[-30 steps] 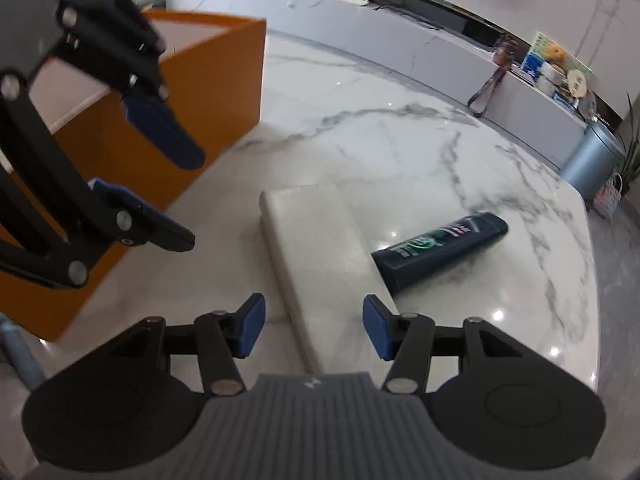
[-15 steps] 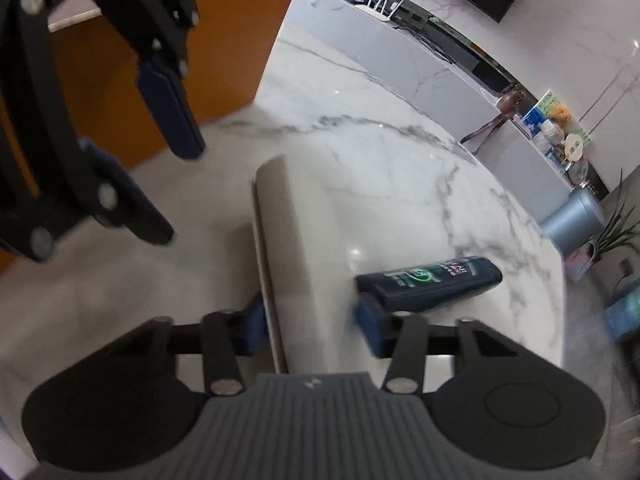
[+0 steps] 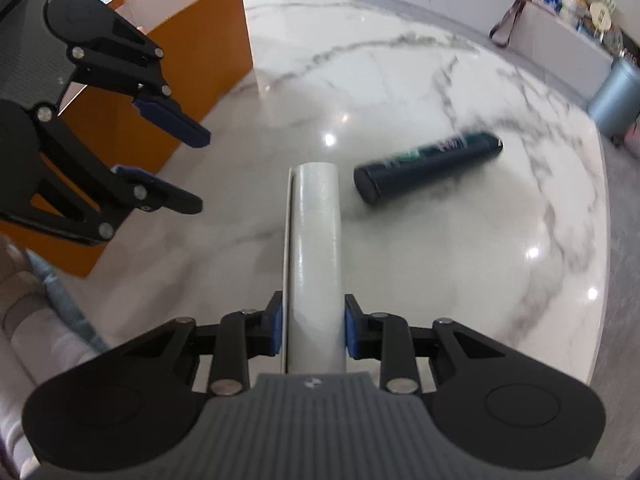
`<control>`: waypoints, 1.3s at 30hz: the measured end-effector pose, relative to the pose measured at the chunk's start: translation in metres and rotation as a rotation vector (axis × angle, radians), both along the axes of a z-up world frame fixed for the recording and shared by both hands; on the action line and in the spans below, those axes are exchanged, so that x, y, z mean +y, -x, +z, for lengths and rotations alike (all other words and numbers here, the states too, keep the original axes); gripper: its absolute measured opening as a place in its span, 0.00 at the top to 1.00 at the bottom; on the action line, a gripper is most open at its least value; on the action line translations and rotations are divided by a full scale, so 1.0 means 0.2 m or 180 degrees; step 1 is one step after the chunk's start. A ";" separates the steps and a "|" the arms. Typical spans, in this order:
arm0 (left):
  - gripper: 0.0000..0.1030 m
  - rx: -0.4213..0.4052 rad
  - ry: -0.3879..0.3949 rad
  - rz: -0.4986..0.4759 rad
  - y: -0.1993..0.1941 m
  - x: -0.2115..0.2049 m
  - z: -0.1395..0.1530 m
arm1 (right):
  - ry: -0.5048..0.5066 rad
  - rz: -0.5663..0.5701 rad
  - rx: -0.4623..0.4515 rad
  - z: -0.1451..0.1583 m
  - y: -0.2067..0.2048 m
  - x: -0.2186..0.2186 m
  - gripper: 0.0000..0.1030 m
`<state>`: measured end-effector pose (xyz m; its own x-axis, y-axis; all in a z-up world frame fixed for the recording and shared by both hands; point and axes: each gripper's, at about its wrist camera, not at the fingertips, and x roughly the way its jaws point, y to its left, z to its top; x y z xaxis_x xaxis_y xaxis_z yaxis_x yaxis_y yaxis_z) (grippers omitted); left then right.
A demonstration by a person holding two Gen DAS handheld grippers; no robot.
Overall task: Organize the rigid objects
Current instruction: 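Grasp the white cylinder with the right tool, then grasp the dark blue shampoo bottle with the left tool while the right holds the cylinder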
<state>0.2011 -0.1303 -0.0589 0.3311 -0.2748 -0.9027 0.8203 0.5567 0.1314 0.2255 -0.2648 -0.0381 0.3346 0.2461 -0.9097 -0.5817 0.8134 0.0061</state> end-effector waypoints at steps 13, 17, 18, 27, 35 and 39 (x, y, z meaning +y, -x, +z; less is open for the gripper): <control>0.50 0.0026 0.0189 0.0286 -0.16 -0.10 0.02 | -0.0088 -0.0321 -0.0142 0.01 -0.01 -0.08 0.71; 0.50 0.0029 0.0319 0.0561 -0.30 -0.17 0.01 | -0.0265 -0.0990 -0.0203 0.01 -0.01 -0.27 0.71; 0.50 0.0062 0.0359 0.0656 -0.34 -0.19 0.00 | -0.0286 -0.1175 -0.0224 0.00 -0.03 -0.31 0.71; 0.47 0.0138 0.0393 0.1118 -0.62 -0.42 -0.10 | -0.0660 -0.2181 -0.0451 -0.06 -0.27 -0.46 0.71; 0.51 0.0104 0.0033 0.0994 -0.69 -0.57 -0.20 | -0.1023 -0.2219 -0.0636 -0.09 -0.25 -0.54 0.71; 0.61 0.0146 0.0061 0.1113 -0.72 -0.59 -0.22 | -0.1073 -0.2187 -0.0679 -0.10 -0.25 -0.54 0.71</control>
<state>0.3459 -0.2489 -0.1039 0.3674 -0.1689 -0.9146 0.5843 0.8070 0.0858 0.2755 -0.3729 -0.0578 0.6702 0.1718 -0.7221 0.0335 0.9648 0.2607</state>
